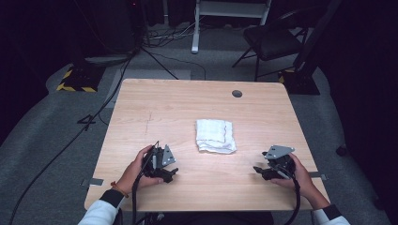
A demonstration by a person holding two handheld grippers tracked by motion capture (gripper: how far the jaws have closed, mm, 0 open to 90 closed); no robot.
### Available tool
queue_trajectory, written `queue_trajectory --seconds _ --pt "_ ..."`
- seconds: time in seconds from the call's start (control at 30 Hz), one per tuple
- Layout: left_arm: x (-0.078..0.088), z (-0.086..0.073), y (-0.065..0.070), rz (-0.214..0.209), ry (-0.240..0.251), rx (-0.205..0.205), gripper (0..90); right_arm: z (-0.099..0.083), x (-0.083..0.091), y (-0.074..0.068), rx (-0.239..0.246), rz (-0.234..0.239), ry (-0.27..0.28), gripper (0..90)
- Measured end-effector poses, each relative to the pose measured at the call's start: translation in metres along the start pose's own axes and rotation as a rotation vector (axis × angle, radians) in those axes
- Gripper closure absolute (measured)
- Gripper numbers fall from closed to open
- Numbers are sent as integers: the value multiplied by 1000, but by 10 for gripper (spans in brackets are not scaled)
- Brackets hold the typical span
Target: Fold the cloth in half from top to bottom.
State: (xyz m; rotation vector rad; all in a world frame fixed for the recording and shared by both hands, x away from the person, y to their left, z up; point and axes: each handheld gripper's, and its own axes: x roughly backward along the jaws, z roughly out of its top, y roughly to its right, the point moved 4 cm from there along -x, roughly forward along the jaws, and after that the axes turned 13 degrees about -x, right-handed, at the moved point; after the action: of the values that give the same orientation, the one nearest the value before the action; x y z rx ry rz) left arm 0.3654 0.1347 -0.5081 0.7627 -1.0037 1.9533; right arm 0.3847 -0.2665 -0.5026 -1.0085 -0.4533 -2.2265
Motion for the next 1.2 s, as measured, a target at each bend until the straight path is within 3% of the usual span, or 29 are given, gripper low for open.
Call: queue_trajectory --seconds 0.43,0.63,0.73,0.9,1.03,1.17,1.2 --pt "13 -30 9 32 -13 51 198 -41 23 26 -127 -30 40 292" --pt "21 -46 6 33 20 130 197 -62 33 41 -200 -47 54 283" --pt "23 -53 4 25 28 167 197 -74 38 48 -265 -37 77 279" --pt "23 -63 2 16 12 213 201 -92 43 57 -327 -32 102 259" --pt "25 -71 -1 1 20 260 199 -99 47 58 -342 -48 117 243" --pt "22 -79 -3 -38 72 356 198 -101 47 58 -348 -40 132 238" --pt "22 -81 -3 -34 84 352 190 -101 47 58 -349 -40 138 235"
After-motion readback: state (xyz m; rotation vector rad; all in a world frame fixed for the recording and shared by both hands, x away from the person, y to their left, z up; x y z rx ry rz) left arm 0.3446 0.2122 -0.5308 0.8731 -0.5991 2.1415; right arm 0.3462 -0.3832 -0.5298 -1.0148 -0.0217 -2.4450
